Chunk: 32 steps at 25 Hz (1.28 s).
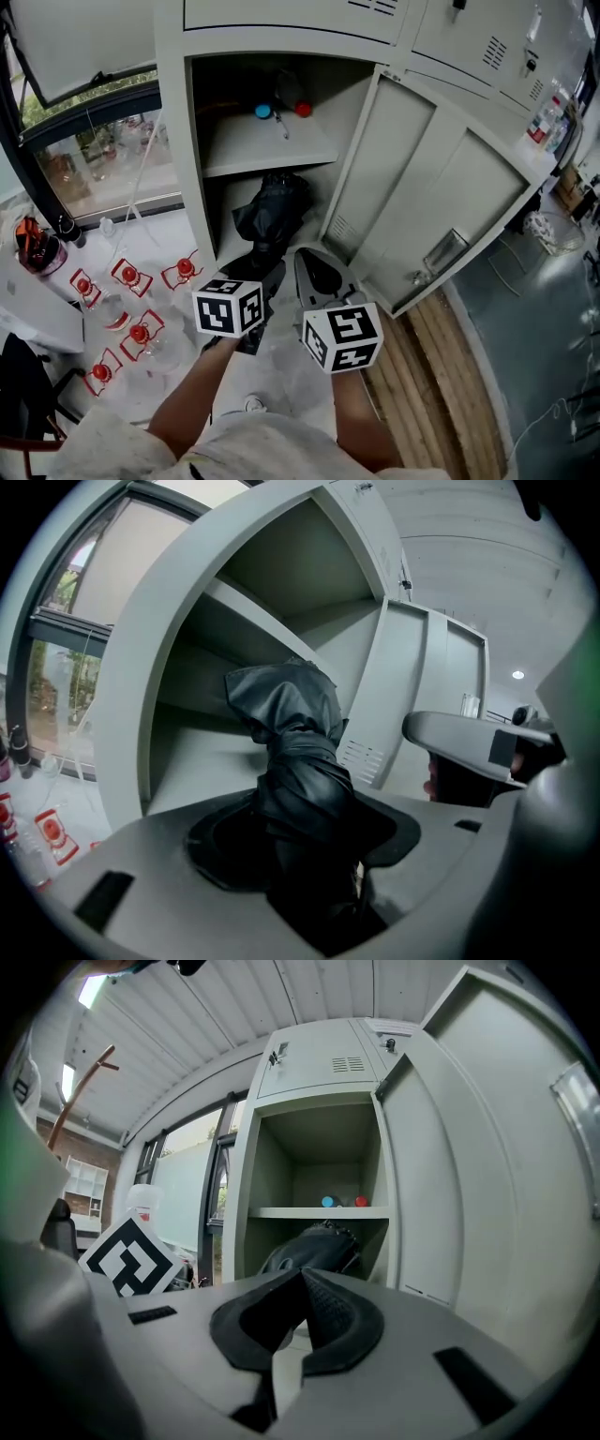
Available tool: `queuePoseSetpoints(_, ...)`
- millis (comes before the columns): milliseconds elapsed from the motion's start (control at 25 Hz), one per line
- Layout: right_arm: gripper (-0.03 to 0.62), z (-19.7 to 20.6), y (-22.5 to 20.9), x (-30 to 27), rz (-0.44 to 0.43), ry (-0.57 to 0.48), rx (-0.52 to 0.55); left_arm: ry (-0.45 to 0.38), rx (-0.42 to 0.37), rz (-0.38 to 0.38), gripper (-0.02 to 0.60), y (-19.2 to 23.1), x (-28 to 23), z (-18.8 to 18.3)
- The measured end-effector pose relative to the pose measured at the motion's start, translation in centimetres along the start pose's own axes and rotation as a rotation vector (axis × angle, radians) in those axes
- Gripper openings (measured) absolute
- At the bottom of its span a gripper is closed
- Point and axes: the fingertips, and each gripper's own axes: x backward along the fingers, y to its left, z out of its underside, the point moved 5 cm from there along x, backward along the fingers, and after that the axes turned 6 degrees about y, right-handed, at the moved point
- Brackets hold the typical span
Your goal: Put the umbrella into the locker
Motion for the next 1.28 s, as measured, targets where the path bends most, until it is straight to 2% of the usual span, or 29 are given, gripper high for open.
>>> queuePoseSetpoints(240,0.003,-0.4,0.2,-1.9,0.003,0.000,0.011,0.051,-0.047,-0.005,0.239,1.4,-1.5,-0.5)
queuePoseSetpoints(480,0.003,-0.7,-0.7,-3.5,-0.022,-0.008,0.007,0.086,-0.082,-0.041,0.239,2.5,-3.1,-1.3)
queuePoseSetpoints(680,0.003,-0.8,-2.1,-5.1,-0.080,-0.013,0.007,0.091,-0.139,-0.091,0.239,2.8,-4.6,-3.2)
queuePoseSetpoints(1080,0.003,-1.1,-4.0,-7.4,-0.209,-0.024,0.025,0.118,-0.200,-0.209,0.239,4.3,-7.8,-6.0)
queuePoseSetpoints(1280,0.003,-1.1,-4.6,-8.2,-0.242,-0.029,0.023,0.137,-0.223,-0.259,0.239,5.4,-8.9,-6.8)
